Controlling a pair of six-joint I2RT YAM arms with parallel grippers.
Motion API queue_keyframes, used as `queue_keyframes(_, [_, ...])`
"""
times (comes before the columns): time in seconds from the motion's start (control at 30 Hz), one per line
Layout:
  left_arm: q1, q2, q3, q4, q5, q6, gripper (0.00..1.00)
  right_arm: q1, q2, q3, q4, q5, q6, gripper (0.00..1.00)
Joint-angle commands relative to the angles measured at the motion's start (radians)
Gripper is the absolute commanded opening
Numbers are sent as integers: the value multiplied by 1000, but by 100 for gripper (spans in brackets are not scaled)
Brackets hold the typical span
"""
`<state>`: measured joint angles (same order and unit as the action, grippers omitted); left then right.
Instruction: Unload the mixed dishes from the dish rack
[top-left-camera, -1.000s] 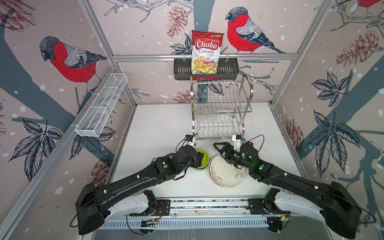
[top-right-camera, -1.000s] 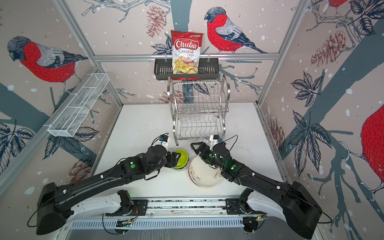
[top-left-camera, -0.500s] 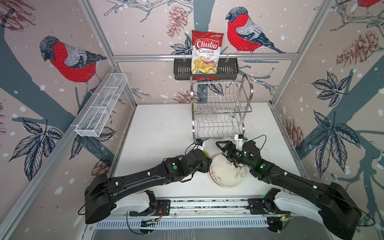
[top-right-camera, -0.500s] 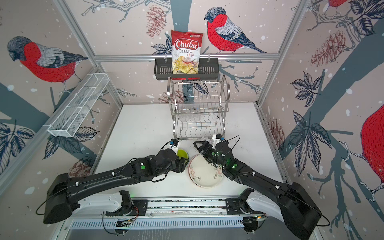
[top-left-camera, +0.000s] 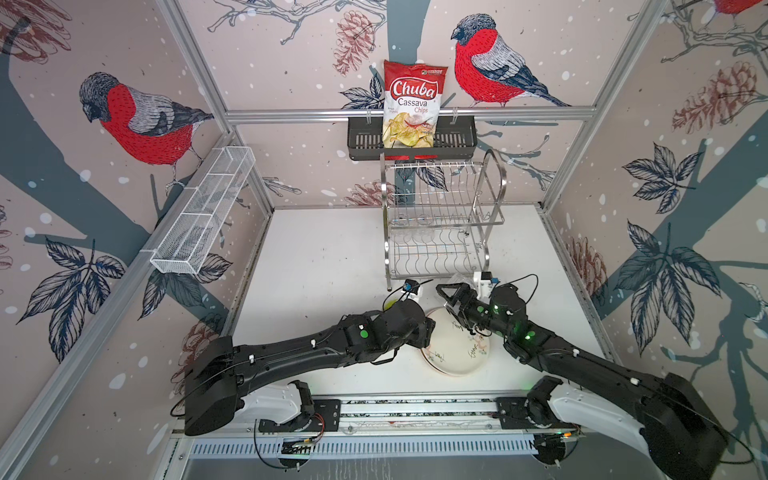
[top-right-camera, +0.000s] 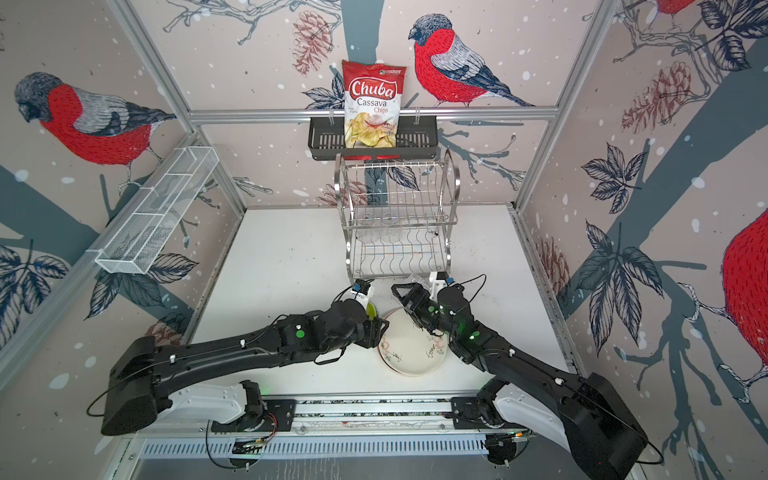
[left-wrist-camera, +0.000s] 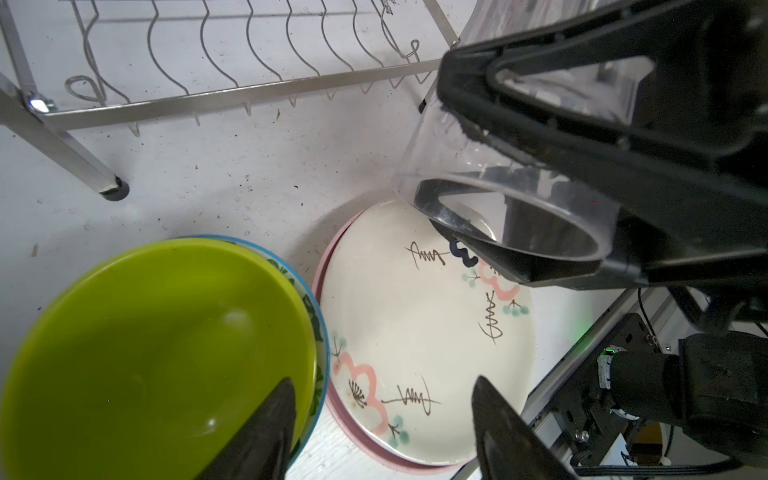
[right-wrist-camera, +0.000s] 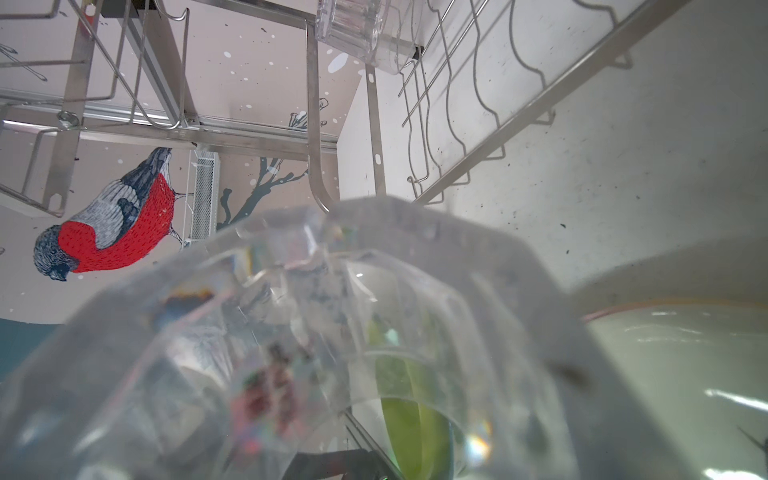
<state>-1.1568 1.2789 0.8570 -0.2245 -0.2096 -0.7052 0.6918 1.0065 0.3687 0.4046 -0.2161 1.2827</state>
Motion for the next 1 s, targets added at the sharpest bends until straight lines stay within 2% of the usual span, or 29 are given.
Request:
queue_keyframes(0.0, [-13,8,17,40,1,10,67,-5,-16,-6,56,-12,14,45])
queue_keyframes(0.23, [-22,10,24,89,-30,24,71,-6,-20,-36,113,-41,70,44])
queue_keyframes(0.43, [-4,1,-17,222,-54,52,78,-6,-33,-34,129,-70,102,43])
queue_keyframes(0.53, [32,-1,-28,269,-6,55,78,-6,-51,-34,127,-77,119,43])
queue_keyframes(0.73, [119,-13,-91,446,157,3,77,4,-73,-53,186,-98,183,43])
queue_keyframes(0.97, [128,26,-70,542,240,8,72,29,-70,-56,219,-94,214,43])
